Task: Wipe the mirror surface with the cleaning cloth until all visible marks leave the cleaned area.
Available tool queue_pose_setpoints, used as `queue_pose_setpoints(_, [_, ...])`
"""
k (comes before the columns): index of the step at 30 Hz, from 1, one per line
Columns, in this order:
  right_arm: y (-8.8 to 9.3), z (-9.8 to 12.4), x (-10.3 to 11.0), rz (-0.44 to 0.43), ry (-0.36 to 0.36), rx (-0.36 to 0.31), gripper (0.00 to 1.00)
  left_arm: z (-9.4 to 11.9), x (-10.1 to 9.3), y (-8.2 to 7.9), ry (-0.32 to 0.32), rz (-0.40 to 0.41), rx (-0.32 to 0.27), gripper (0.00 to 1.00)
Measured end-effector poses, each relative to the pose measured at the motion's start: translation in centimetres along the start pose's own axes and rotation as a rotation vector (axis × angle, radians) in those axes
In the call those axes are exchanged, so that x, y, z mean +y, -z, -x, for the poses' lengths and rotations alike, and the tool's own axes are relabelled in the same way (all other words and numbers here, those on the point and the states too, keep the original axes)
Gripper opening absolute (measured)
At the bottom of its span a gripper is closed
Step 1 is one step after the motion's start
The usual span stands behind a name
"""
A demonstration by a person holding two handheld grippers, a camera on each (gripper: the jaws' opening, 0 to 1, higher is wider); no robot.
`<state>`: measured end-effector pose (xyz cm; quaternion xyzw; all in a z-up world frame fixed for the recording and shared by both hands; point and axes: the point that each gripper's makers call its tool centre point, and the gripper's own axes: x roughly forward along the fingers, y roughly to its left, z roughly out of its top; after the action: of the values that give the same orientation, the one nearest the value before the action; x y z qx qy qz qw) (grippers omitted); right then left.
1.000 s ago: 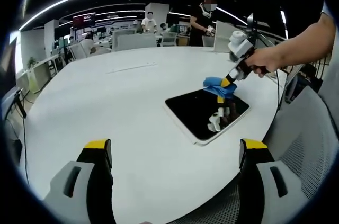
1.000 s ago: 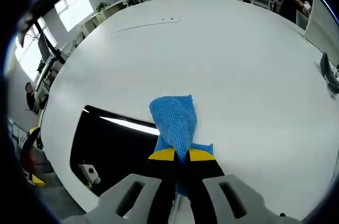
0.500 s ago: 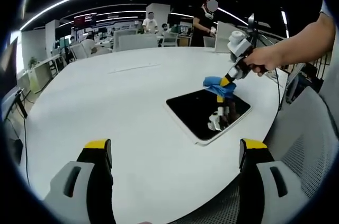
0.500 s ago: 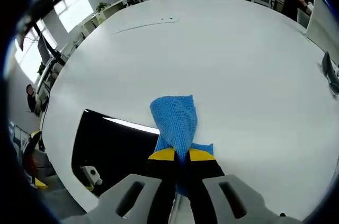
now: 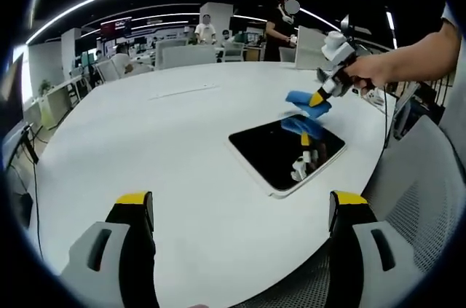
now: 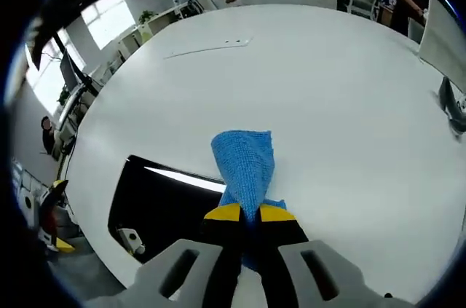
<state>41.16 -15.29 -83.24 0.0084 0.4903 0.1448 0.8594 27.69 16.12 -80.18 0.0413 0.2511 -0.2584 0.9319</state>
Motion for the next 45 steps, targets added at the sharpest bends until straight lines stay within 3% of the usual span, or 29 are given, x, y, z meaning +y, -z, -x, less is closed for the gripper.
queue_pose_setpoints(10, [1.3, 3.4, -3.3, -0.035, 0.002, -0.024, 0.01, 0.0, 0.1, 0.1, -0.010, 0.006, 0.004, 0.99])
queue_pose_setpoints(15, [3.6, 4.4, -6.2, -0.108, 0.016, -0.004, 0.01, 0.1, 0.3, 0.0, -0.024, 0.008, -0.002, 0.99])
queue_pose_setpoints(22, [5.3, 5.4, -8.3, -0.145, 0.021, 0.004, 0.01, 0.3, 0.6, -0.2, -0.040, 0.017, -0.016, 0.99])
queue_pose_setpoints(30, [7.0, 4.7, -8.4, -0.156, 0.021, 0.028, 0.01, 0.3, 0.7, -0.2, -0.050, 0.026, -0.014, 0.99])
queue_pose_setpoints(35, [9.0, 3.0, -9.4, -0.136, 0.055, 0.075, 0.02, 0.3, 0.8, -0.6, -0.060, 0.045, -0.035, 0.99])
queue_pose_setpoints(40, [10.0, 2.6, -9.5, -0.150, 0.065, 0.084, 0.02, 0.5, 1.0, -1.0, -0.071, 0.042, -0.053, 0.99])
queue_pose_setpoints(45, [10.3, 2.2, -9.2, -0.145, 0.068, 0.091, 0.02, 0.9, 2.1, -1.3, -0.123, 0.058, -0.062, 0.99])
